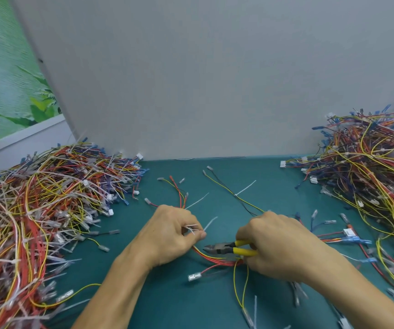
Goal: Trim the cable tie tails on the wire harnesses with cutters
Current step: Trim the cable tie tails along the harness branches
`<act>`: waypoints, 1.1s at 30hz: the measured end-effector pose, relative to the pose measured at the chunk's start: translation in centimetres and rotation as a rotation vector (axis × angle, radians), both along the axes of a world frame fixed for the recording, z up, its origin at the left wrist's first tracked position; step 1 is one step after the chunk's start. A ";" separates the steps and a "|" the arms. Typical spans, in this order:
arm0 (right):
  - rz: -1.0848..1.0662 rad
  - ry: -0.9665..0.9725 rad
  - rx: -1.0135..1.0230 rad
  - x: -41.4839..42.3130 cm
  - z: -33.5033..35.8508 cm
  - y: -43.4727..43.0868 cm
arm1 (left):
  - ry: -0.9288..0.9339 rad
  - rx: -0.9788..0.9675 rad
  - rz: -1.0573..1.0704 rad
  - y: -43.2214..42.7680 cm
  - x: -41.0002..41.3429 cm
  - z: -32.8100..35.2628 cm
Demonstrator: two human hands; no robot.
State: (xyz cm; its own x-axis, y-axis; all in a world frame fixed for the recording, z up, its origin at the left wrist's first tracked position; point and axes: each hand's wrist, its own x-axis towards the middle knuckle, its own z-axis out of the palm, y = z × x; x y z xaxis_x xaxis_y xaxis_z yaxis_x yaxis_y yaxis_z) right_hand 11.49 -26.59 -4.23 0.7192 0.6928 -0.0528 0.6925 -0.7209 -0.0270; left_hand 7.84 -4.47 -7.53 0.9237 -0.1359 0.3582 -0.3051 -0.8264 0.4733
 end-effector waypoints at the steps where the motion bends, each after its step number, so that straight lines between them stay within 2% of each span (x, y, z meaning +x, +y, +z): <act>1: 0.003 0.000 0.001 0.0 0.1 0.0 | 0.006 -0.009 0.004 0.0 0.1 -0.1; 4: 0.001 -0.006 -0.009 0.0 0.1 -0.1 | 0.036 0.007 0.008 0.0 0.0 -0.3; 8: -0.005 -0.026 -0.032 0.2 -0.1 -0.2 | -0.031 0.208 -0.005 -0.2 0.2 -0.2; 11: -0.007 -0.027 -0.033 0.2 -0.2 -0.2 | 0.063 0.294 0.066 0.1 0.4 -0.6; 15: 0.003 -0.033 -0.052 0.3 -0.3 -0.2 | 0.061 0.344 0.054 0.1 0.5 -0.9; 17: 0.001 -0.030 -0.057 0.3 -0.3 -0.2 | 0.082 0.271 0.016 0.1 0.3 -0.9; 25: -0.061 -0.048 -0.030 0.4 -0.8 0.0 | 0.316 -0.253 0.091 0.3 0.5 -1.4; 33: -0.056 0.048 0.048 -0.1 -1.5 0.9 | 0.365 -0.507 0.050 0.4 0.5 -1.5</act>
State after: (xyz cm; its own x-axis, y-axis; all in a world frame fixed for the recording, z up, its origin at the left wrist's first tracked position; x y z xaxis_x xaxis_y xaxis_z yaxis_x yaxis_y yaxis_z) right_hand 11.42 -25.65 -5.68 0.7543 0.6542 -0.0561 0.6482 -0.7555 -0.0949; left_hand 8.31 -4.09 -9.08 0.9995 0.0152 0.0272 -0.0165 -0.4810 0.8766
